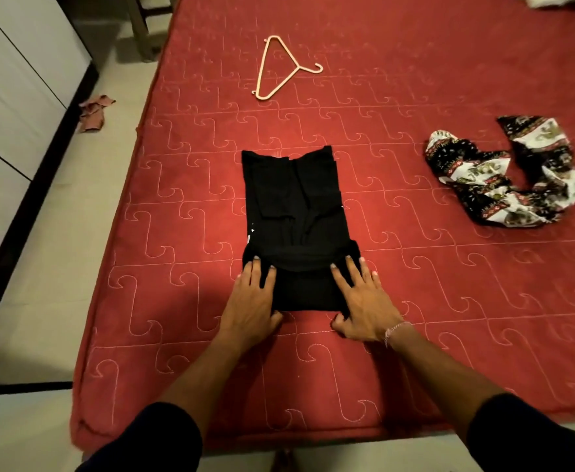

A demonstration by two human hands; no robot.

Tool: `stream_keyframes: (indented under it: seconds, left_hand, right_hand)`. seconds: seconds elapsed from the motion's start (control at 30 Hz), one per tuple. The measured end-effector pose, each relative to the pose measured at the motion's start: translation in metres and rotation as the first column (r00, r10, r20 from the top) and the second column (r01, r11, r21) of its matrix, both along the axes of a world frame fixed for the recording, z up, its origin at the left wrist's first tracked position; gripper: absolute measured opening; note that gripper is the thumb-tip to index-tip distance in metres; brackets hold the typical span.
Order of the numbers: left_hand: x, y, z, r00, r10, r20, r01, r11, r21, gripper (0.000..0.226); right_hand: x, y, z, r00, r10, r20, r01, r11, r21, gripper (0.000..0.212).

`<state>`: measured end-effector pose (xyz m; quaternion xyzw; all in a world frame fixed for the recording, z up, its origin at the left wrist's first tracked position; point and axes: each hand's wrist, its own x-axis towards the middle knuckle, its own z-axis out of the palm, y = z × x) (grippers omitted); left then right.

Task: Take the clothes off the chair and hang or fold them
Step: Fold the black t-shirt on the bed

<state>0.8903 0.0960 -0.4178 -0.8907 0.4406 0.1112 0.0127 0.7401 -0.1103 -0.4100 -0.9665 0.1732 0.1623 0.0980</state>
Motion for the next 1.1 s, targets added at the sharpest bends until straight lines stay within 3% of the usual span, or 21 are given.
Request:
stream_keyframes:
  seconds: [0.07, 0.2, 0.4, 0.53, 0.67, 0.77, 0.87, 1.0, 1.1]
  left_hand:
    - [0.001, -0.006, 0.003, 0.999, 0.031, -0.021, -0.03, 0.998, 0.052, 0.098]
    - [0.003, -0.002, 0.013, 0.998, 0.052, -0.045, -0.044, 0.986, 0.161, 0.076]
    - [0.003, 0.024, 0.037, 0.965, -0.015, -0.263, 0.075, 0.972, 0.221, 0.074]
    - [-0.008, 0.043, 0.068, 0.916, -0.04, -0.398, 0.136, 0.967, 0.217, 0.059]
    - [-0.017, 0.06, 0.096, 0.787, 0.065, -0.614, -0.026, 0.997, 0.072, 0.032]
    - [-0.023, 0.068, 0.109, 0.679, 0.112, -0.726, -0.254, 0.963, -0.089, 0.022]
    - [-0.022, 0.064, 0.106, 0.589, 0.209, -0.78, -0.593, 0.768, -0.242, 0.025]
    - [-0.012, 0.04, 0.097, 0.369, 0.248, -0.896, -0.897, 0.346, -0.274, 0.028]
    - [-0.001, 0.021, 0.078, 0.201, 0.212, -0.956, -0.973, 0.154, -0.171, 0.024]
  right_hand:
    - [0.009, -0.001, 0.004, 0.998, -0.033, -0.06, 0.029, 0.998, -0.058, 0.101]
    - [0.013, 0.0, 0.013, 0.987, -0.048, -0.155, 0.043, 0.999, -0.033, 0.083]
    - [-0.012, -0.003, 0.036, 0.96, 0.102, -0.26, -0.105, 0.994, 0.002, 0.075]
    - [-0.027, 0.003, 0.055, 0.926, 0.181, -0.332, -0.163, 0.983, 0.082, 0.063]
    - [-0.046, 0.014, 0.087, 0.919, 0.228, -0.32, -0.147, 0.955, 0.26, 0.05]
    - [-0.065, 0.004, 0.098, 0.964, 0.147, -0.221, -0.047, 0.914, 0.403, 0.038]
    - [-0.071, -0.008, 0.093, 0.984, -0.176, 0.004, 0.15, 0.85, 0.504, 0.018]
    - [-0.053, -0.014, 0.076, 0.77, -0.594, 0.233, 0.304, 0.662, 0.685, 0.015]
    - [-0.024, -0.011, 0.062, 0.653, -0.692, 0.307, 0.275, 0.594, 0.756, 0.017]
